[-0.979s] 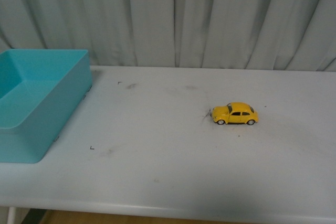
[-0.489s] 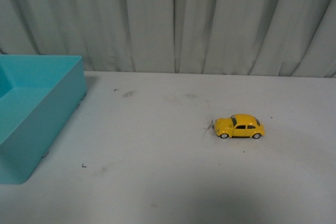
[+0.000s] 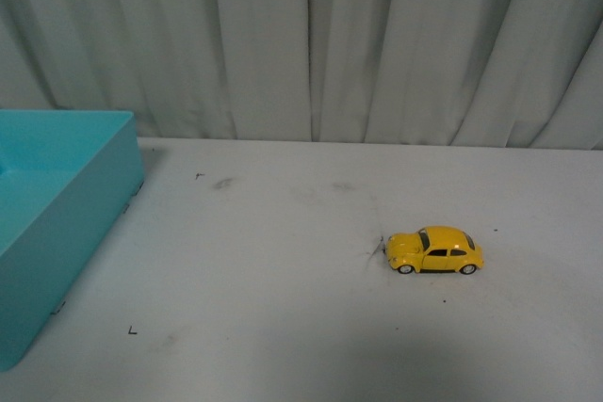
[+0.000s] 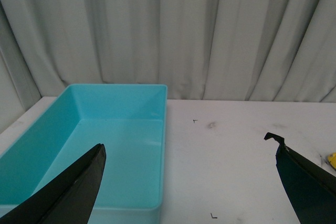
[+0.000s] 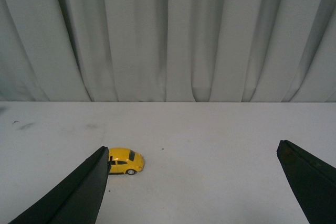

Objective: Wind up and store yellow beetle toy

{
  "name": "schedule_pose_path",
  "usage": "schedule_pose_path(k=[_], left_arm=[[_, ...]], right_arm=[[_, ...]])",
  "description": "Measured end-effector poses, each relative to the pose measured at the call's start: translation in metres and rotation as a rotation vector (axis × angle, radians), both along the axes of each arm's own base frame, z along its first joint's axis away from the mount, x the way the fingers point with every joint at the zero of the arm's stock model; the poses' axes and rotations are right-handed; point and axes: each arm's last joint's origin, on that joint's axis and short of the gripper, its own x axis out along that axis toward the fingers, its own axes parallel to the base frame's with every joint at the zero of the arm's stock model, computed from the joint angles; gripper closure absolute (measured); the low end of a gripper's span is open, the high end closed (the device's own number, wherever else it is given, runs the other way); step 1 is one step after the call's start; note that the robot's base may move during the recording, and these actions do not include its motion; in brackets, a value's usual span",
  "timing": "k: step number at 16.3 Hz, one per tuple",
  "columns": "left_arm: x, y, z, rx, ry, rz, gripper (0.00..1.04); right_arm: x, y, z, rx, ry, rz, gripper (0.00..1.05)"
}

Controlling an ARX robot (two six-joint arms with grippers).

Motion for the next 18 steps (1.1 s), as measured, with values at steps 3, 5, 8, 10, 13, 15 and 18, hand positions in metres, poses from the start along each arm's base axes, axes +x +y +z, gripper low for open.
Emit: schedule_pose_path(k=[3, 5, 8, 10, 13, 15, 18], left_arm=[[0.0, 0.0, 0.0, 0.0, 0.0, 0.0, 0.07], [0.0, 0.0, 0.0, 0.0, 0.0, 0.0, 0.07], [0.0, 0.0, 0.0, 0.0, 0.0, 0.0, 0.07], [0.0, 0.0, -0.0001, 0.0, 0.001, 0.0, 0.07], [0.0, 0.0, 0.0, 0.0, 0.0, 0.0, 0.07], [0.0, 0.0, 0.0, 0.0, 0.0, 0.0, 0.07], [0.0, 0.0, 0.0, 0.0, 0.0, 0.0, 0.07]], right_arm=[[0.0, 0.0, 0.0, 0.0, 0.0, 0.0, 0.06], [0.0, 0.0, 0.0, 0.0, 0.0, 0.0, 0.06], [0.0, 0.0, 0.0, 0.0, 0.0, 0.0, 0.06], [0.0, 0.0, -0.0002, 0.0, 0.002, 0.0, 0.06], [0.0, 0.0, 0.0, 0.0, 0.0, 0.0, 0.06], [0.0, 0.0, 0.0, 0.0, 0.0, 0.0, 0.06], [0.0, 0.0, 0.0, 0.0, 0.0, 0.0, 0.06]])
